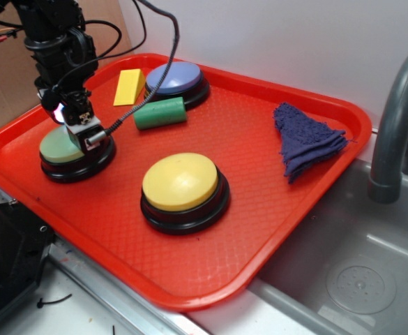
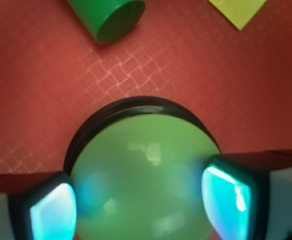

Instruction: Push the green button.

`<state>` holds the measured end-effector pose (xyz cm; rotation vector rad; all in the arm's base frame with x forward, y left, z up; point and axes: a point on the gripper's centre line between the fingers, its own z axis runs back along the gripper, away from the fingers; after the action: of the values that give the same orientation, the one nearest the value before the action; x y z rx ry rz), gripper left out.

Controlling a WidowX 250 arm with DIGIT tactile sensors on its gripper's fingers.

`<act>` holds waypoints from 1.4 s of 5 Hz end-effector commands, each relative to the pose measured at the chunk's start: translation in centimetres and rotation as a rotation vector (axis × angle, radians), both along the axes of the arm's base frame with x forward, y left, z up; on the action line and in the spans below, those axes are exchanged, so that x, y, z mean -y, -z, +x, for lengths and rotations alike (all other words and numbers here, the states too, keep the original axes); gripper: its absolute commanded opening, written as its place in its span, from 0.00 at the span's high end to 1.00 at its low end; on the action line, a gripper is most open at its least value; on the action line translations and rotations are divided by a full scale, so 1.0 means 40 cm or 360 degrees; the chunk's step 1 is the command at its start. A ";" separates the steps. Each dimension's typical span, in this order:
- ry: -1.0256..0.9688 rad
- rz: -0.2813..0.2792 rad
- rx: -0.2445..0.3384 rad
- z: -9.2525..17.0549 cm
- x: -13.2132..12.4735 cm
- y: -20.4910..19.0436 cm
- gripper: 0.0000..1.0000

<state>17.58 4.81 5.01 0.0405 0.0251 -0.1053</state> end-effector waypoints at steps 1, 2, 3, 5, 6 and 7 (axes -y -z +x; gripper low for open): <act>-0.0007 -0.0078 0.0000 -0.009 -0.023 0.064 0.00; 0.0032 -0.0058 0.0083 0.004 -0.008 -0.002 0.00; 0.0038 -0.0017 0.0082 0.004 0.005 -0.067 0.00; -0.0076 0.0030 0.0142 -0.014 0.007 -0.166 0.00; -0.0136 0.0152 0.0154 -0.017 0.006 -0.185 0.00; -0.0197 0.0086 0.0126 -0.028 0.002 -0.213 0.00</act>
<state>15.64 4.55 12.46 0.0905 -0.0057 0.0179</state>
